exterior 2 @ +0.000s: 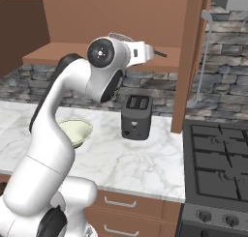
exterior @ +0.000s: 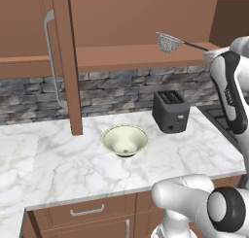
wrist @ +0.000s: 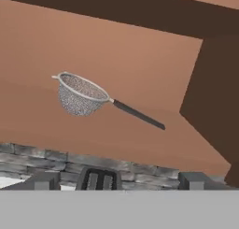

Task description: Open the cabinet and setup a tea strainer by placing it in the bowl upright.

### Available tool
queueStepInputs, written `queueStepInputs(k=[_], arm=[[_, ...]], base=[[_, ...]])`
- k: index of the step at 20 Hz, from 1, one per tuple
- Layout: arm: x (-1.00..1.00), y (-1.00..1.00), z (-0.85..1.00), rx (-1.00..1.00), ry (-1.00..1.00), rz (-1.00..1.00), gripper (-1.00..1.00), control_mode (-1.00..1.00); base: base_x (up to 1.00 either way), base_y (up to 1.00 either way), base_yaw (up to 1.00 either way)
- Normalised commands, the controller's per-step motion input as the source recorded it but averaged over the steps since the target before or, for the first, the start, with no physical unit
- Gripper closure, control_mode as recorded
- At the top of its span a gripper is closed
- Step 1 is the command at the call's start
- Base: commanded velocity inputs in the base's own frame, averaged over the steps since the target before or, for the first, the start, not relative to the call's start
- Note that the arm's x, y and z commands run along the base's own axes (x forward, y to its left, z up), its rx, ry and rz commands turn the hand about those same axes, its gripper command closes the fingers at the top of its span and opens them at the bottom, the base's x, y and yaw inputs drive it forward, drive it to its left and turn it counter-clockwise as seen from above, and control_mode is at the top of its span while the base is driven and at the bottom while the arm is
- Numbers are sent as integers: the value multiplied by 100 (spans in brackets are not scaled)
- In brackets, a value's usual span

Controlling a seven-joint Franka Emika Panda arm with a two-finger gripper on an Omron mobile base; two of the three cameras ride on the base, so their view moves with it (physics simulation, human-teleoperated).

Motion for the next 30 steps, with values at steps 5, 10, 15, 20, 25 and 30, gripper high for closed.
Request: queueStepInputs(k=[5, 10, 15, 20, 25, 30], arm=[[30, 0, 17, -19, 0, 2, -100, -100], [33, -6, -4, -12, 5, 0, -100, -100], [22, -8, -11, -1, 0, 0, -100, -100], [26, -2, 0, 0, 2, 0, -100, -100], [29, -1, 0, 0, 7, 0, -100, -100], [27, -13, 0, 0, 7, 1, -100, -100]], base=[[0, 0, 0], [0, 0, 0], [0, 0, 0], [0, 0, 0], [0, 0, 0], [0, 0, 0]])
